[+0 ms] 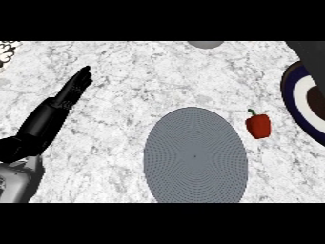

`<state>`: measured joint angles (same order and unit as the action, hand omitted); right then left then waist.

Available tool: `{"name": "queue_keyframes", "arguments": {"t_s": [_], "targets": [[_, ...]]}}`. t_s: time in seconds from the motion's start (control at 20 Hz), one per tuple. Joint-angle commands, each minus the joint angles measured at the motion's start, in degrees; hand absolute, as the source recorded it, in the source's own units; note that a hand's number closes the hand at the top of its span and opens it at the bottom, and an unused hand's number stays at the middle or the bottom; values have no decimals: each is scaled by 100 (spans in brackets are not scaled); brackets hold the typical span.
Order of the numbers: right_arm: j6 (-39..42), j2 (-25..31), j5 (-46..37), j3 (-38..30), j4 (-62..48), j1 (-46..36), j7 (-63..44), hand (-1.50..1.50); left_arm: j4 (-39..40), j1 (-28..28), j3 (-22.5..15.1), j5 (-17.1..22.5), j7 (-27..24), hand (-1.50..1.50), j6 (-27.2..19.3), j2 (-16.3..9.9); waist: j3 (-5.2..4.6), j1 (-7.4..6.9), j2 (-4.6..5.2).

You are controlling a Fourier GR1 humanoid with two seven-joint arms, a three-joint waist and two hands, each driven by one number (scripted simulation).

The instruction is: Pick the squash from the placemat and place it in the plate

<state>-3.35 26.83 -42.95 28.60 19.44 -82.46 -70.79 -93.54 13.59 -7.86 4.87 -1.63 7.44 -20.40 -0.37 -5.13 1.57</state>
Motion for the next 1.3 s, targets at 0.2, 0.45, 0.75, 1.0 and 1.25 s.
{"name": "queue_keyframes", "arguments": {"t_s": [0.2,0.45,0.75,1.0,1.25], "targets": [[-1349,-69,-712,-44,-1147,-381,-1440,150,29,16,-27,-43,-42,0,17,21,11,2,11],[-2070,19,-799,-145,-1543,-283,-1438,150,36,64,114,-22,76,0,-64,-8,30,150,-34],[-2905,171,-844,-180,-1772,-156,-1436,150,-91,-77,68,-2,159,0,-43,14,41,202,-83],[-3381,403,-928,-109,-1940,206,-1433,150,-34,-265,119,-30,32,0,-71,19,37,258,-65],[-3587,485,-834,-201,-1944,783,-1433,150,-86,-314,136,-137,-31,0,-186,66,39,350,-94]]}}
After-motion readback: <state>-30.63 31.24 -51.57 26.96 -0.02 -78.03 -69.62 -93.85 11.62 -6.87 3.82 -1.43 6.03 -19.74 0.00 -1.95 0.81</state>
